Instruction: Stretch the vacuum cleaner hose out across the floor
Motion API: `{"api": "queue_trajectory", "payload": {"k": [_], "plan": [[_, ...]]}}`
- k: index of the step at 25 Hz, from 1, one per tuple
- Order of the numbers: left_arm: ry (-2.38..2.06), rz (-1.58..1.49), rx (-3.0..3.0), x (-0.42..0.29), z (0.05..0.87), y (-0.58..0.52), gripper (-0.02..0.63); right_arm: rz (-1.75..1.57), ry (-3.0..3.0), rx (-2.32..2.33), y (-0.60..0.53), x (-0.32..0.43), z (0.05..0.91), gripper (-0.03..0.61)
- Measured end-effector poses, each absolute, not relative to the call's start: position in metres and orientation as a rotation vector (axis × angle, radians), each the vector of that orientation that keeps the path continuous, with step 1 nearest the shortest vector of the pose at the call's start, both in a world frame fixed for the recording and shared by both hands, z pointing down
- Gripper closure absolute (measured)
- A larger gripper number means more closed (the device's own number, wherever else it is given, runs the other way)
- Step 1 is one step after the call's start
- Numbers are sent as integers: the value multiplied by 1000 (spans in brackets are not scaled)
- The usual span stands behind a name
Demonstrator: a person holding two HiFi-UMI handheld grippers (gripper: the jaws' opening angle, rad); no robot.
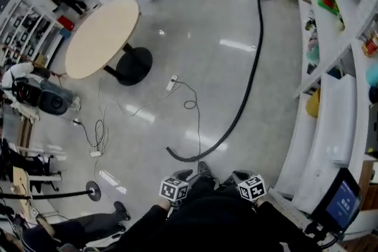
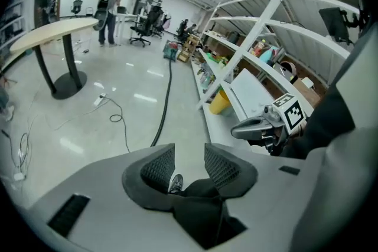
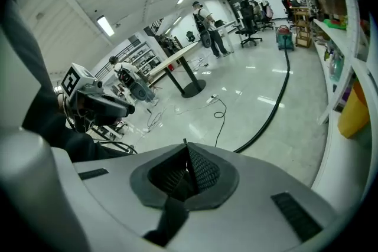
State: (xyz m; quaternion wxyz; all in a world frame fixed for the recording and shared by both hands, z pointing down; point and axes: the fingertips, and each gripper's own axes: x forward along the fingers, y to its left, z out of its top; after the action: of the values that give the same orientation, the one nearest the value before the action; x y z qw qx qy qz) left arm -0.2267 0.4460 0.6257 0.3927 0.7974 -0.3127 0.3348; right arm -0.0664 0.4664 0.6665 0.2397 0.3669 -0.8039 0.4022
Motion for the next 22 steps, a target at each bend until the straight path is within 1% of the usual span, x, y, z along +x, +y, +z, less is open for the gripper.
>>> {"api": "queue_trajectory", "payload": {"k": [7, 12, 18, 22], "plan": [[-938, 671, 2001, -292, 607, 391, 443, 885, -2258, 919, 389, -133, 610, 563], [-960, 553, 2002, -342, 594, 366, 443, 754, -2304, 889, 339, -203, 569, 563], [-1061, 496, 1911, -412, 611, 357, 443, 620, -2344, 708, 312, -284, 563, 563], [-1145, 449, 1830, -449, 617, 368, 443, 574, -2343, 529, 319, -318, 564, 563]]}}
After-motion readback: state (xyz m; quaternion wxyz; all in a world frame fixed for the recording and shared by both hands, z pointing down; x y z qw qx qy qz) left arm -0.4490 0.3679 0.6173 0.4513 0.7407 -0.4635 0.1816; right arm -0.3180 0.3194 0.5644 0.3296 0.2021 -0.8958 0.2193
